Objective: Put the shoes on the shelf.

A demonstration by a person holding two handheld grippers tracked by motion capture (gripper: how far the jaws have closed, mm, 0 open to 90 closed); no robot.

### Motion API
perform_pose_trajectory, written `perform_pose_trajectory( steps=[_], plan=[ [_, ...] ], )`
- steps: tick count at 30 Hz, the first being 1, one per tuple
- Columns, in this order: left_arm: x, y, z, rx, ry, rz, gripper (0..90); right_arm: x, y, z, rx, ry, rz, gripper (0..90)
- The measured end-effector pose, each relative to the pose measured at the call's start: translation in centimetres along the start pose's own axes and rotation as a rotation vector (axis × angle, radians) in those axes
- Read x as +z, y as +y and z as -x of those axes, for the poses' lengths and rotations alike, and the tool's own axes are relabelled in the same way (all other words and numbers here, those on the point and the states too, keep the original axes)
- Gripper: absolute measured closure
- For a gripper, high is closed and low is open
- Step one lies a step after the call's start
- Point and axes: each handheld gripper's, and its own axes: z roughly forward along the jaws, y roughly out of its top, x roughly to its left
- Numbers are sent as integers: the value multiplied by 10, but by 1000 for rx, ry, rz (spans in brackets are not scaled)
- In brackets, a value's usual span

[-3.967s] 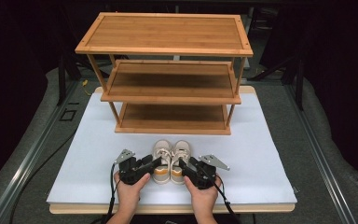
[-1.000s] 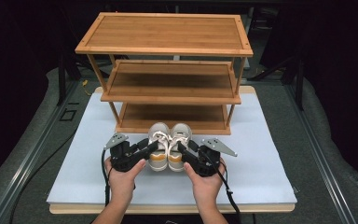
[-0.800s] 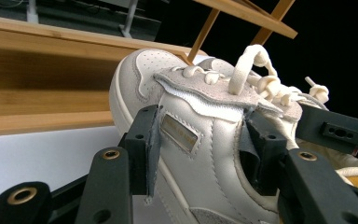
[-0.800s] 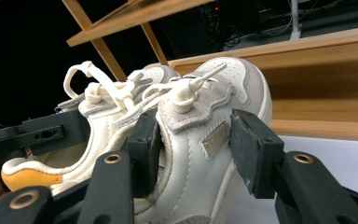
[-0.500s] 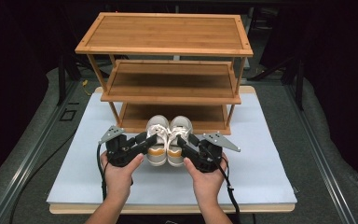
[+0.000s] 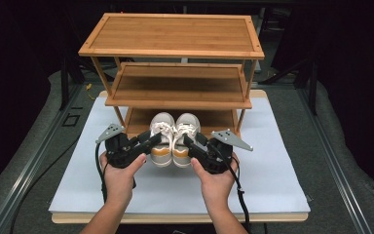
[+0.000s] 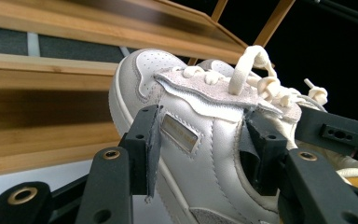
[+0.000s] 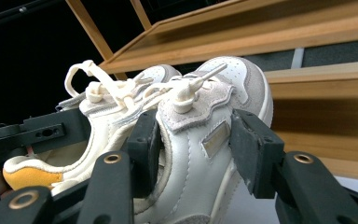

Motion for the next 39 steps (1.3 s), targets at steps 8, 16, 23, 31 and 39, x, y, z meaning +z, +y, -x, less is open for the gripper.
perform_pose_trajectory(
  steps=[8,16,23,31,39],
  plan=[
    [3,16,2,10,-3,4,530,1,15,1,2,14,8,538],
    [9,30,-2,-1,-1,14,530,11,31,1,-4,16,13,538],
    [18,40,-6,-8,-8,16,531,17,41,4,-1,12,13,537],
    [29,55,-8,8,4,-4,531,28,53,9,-7,6,10,537],
    [38,68,-13,6,5,-1,531,38,66,12,-18,1,19,538]
  ],
)
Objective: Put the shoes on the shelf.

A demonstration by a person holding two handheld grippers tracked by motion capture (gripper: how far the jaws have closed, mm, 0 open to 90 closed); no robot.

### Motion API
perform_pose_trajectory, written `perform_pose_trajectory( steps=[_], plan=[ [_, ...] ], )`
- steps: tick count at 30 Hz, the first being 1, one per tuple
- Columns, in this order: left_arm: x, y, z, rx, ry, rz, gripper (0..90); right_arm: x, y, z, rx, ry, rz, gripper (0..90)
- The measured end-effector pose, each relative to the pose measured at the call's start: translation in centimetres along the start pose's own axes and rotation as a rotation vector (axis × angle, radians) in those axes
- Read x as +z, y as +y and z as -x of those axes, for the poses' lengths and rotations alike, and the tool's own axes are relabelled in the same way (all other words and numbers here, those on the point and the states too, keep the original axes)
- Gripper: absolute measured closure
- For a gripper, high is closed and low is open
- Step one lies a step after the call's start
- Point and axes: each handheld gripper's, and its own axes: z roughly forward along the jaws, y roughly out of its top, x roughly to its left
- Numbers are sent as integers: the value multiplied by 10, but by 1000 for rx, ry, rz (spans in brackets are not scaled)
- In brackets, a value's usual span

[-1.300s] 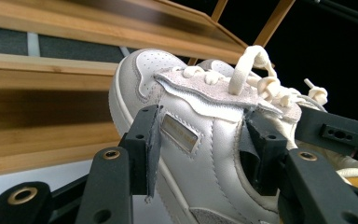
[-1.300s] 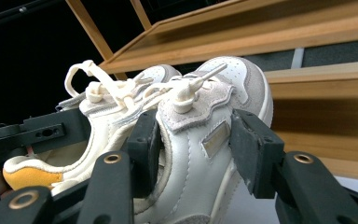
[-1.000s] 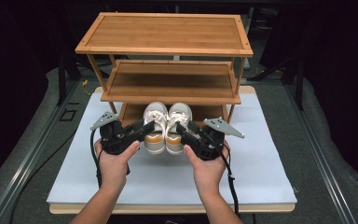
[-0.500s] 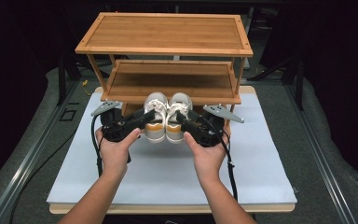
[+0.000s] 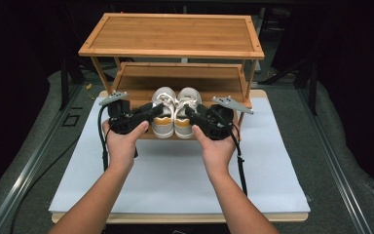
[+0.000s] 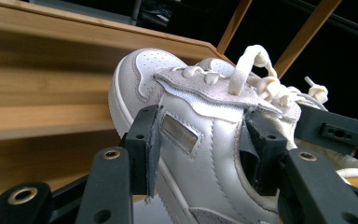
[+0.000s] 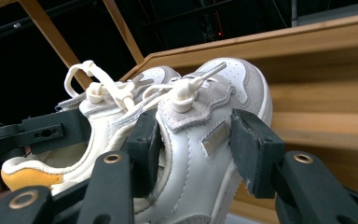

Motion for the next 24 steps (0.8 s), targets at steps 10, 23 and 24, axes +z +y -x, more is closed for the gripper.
perform_pose_trajectory(
  steps=[10,23,24],
  plan=[
    [15,21,-10,6,13,4,531,19,21,8,4,-5,-31,538],
    [39,35,-24,18,34,-23,533,47,28,20,27,-2,-24,539],
    [41,35,-26,8,32,-28,533,48,29,21,26,-6,-33,539]
  ],
)
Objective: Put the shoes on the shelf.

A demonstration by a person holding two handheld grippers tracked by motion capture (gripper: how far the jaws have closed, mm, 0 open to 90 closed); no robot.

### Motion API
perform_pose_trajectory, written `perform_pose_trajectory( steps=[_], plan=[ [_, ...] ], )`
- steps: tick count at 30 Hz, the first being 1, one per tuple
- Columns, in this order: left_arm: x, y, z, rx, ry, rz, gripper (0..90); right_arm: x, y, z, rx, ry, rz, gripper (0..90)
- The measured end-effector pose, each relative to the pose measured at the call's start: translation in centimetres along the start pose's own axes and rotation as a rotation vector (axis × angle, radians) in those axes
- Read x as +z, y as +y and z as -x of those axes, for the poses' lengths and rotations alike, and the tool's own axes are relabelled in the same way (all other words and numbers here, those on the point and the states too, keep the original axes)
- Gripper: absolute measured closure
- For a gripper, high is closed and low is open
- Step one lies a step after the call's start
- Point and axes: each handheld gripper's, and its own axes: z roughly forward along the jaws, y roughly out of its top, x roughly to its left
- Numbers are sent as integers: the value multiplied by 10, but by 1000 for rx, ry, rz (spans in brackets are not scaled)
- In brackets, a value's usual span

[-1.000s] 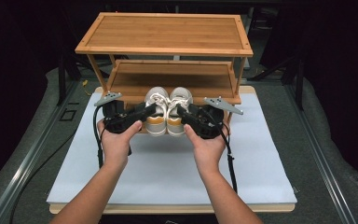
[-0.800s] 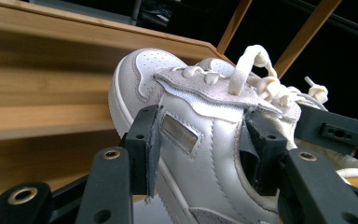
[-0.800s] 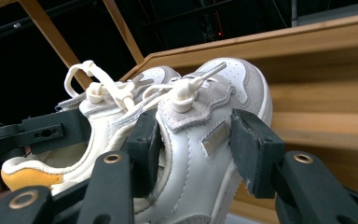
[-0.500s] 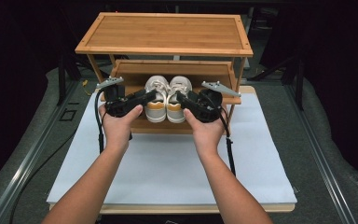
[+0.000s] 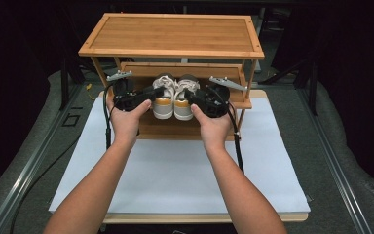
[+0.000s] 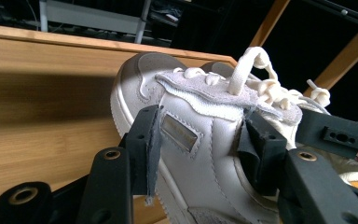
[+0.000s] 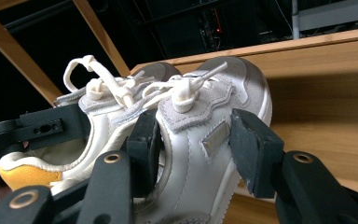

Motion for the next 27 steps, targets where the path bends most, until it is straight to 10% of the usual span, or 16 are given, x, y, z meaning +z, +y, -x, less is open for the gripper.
perform_pose_trajectory(
  steps=[27],
  plan=[
    [33,4,-23,-76,-35,-58,523,29,9,24,55,-26,-58,524]
  ],
)
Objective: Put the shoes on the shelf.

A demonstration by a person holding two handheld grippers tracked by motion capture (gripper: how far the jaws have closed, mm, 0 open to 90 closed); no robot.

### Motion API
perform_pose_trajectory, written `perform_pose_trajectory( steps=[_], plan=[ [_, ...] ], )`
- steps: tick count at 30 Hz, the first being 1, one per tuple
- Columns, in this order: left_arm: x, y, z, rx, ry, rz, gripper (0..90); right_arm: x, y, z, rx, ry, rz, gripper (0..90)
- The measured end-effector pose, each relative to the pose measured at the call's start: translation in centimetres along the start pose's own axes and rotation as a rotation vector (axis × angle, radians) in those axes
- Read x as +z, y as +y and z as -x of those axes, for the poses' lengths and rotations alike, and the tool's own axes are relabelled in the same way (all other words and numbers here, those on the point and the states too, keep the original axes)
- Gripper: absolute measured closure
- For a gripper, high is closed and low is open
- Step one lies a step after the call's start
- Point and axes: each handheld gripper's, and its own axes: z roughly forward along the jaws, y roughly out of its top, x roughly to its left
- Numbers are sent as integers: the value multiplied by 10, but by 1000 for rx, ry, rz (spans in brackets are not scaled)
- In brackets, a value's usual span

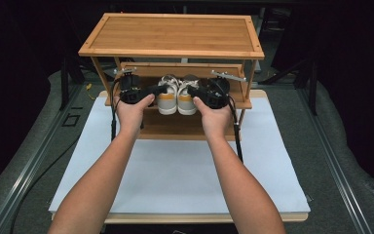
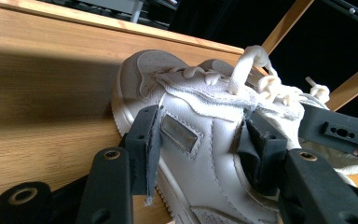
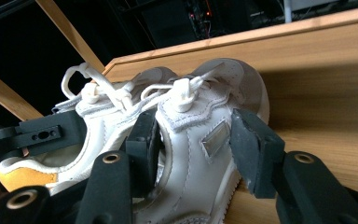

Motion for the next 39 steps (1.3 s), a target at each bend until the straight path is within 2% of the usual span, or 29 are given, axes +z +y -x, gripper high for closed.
perform_pose_trajectory(
  steps=[2,4,5,6,8,11,13,18,23,29,32,35,39],
  plan=[
    [0,1,0,-9,3,-1,515,0,1,2,18,10,-8,495],
    [0,1,2,5,4,17,502,1,1,3,32,22,5,480],
    [-1,2,4,15,10,25,494,0,2,3,31,4,-4,472],
    [-1,2,5,29,21,26,492,1,1,2,33,17,5,470],
    [-2,3,7,48,25,14,488,0,1,0,18,11,7,469],
    [-4,4,6,44,16,20,486,-1,0,0,2,5,7,472],
    [-5,5,7,40,9,35,474,-3,1,0,6,8,15,473],
    [-6,5,9,49,13,35,476,-7,4,-2,-1,17,24,471],
    [-13,6,13,62,18,31,521,-12,7,-5,0,23,40,480],
    [-27,5,19,80,7,34,601,-25,10,-12,-60,10,20,538],
    [-33,3,23,102,3,41,684,-30,9,-16,-125,-7,13,577],
    [-39,2,25,118,6,46,755,-38,5,-19,-169,-6,26,673],
    [-45,-2,21,131,20,45,822,-46,-2,-18,-196,-8,28,757]
  ],
)
